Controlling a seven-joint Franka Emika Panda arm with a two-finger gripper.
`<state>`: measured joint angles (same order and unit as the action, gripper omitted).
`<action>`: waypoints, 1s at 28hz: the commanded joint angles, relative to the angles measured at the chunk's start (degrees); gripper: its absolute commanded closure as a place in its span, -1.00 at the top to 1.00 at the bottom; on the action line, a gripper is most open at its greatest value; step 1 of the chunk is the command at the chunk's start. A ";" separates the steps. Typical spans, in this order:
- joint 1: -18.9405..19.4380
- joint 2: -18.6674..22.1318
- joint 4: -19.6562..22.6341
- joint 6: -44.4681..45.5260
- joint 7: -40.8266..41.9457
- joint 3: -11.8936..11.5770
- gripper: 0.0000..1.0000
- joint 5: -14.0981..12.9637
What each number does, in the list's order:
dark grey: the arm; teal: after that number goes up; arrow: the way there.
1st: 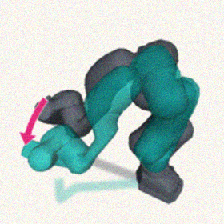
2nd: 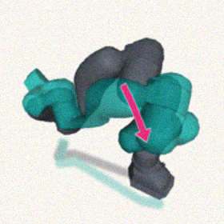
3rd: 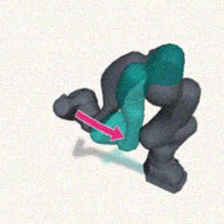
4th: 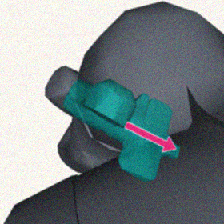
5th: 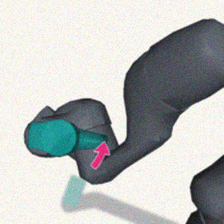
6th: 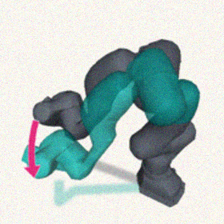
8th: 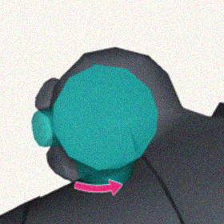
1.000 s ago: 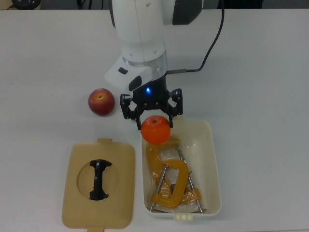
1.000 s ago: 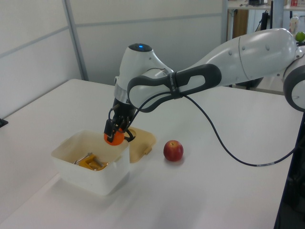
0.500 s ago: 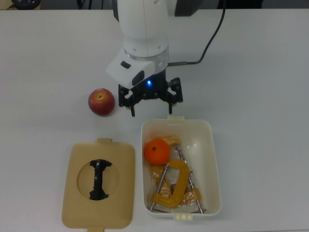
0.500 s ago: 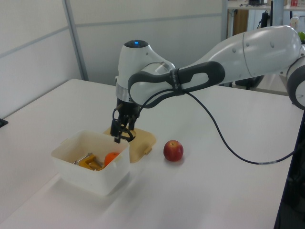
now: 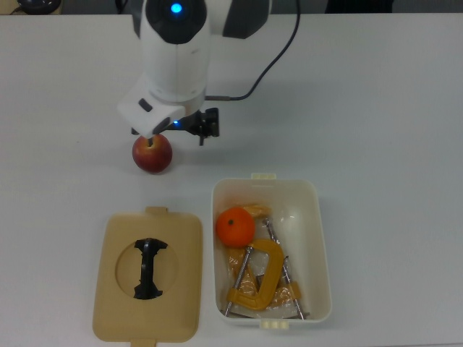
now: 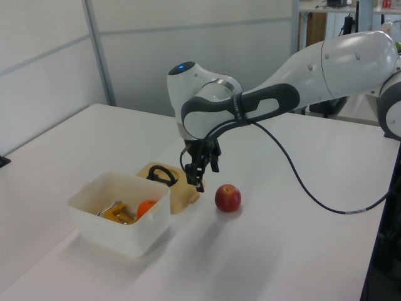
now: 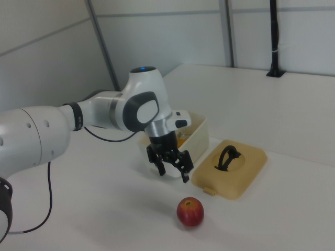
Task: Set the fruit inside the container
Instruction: 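Move the gripper up and over to the red apple, then grasp the red apple and lift it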
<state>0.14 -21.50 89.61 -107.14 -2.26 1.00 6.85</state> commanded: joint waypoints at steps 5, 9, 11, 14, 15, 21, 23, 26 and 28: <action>-2.51 0.85 3.90 1.49 1.82 -0.39 1.00 5.62; -2.60 0.67 5.39 1.49 1.82 -0.30 1.00 7.65; -2.69 0.06 5.66 1.32 1.82 -0.30 1.00 7.74; -2.69 -0.47 5.75 1.05 1.82 -0.30 1.00 7.74; -2.60 -0.73 5.75 1.05 1.82 -0.30 1.00 7.74; -2.51 -2.75 5.48 0.44 1.82 -0.21 1.00 7.91; -2.51 -3.28 5.48 -0.35 1.82 -0.21 1.00 7.91; -2.25 -4.43 5.48 -1.85 1.73 -0.12 1.00 8.00; -2.16 -4.95 5.48 -2.02 1.73 -0.12 1.00 8.00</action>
<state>-2.61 -25.18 94.93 -107.26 -1.53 1.06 13.80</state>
